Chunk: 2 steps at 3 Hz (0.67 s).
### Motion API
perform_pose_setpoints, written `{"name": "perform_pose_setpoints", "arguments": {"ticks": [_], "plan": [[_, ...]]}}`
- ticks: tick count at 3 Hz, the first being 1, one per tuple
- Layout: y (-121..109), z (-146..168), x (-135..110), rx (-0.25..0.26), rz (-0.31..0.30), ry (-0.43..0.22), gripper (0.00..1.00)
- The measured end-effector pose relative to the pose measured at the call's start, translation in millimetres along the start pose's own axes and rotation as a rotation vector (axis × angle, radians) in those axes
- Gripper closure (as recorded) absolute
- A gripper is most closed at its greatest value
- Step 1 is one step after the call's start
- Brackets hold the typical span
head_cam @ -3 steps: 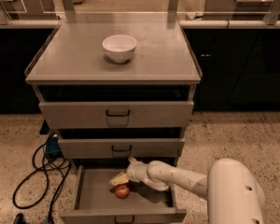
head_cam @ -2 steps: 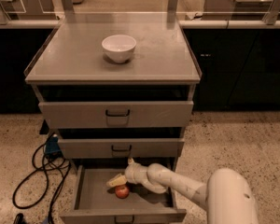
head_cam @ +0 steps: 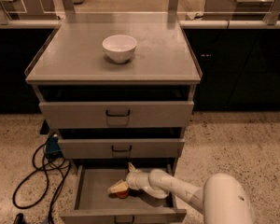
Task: Pick apple from bottom drawer and place on counter
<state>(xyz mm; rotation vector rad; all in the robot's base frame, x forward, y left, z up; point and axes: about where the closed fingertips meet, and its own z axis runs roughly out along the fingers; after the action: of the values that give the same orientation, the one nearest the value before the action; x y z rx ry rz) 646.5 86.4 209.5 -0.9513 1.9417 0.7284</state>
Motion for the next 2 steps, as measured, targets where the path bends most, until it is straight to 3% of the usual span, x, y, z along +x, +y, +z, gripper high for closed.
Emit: {"name": "perform_pose_setpoints", "arguments": {"ticks": [2], "plan": [[0.5,0.8,13.1,0.015,0.02,0.018,0.0]]}}
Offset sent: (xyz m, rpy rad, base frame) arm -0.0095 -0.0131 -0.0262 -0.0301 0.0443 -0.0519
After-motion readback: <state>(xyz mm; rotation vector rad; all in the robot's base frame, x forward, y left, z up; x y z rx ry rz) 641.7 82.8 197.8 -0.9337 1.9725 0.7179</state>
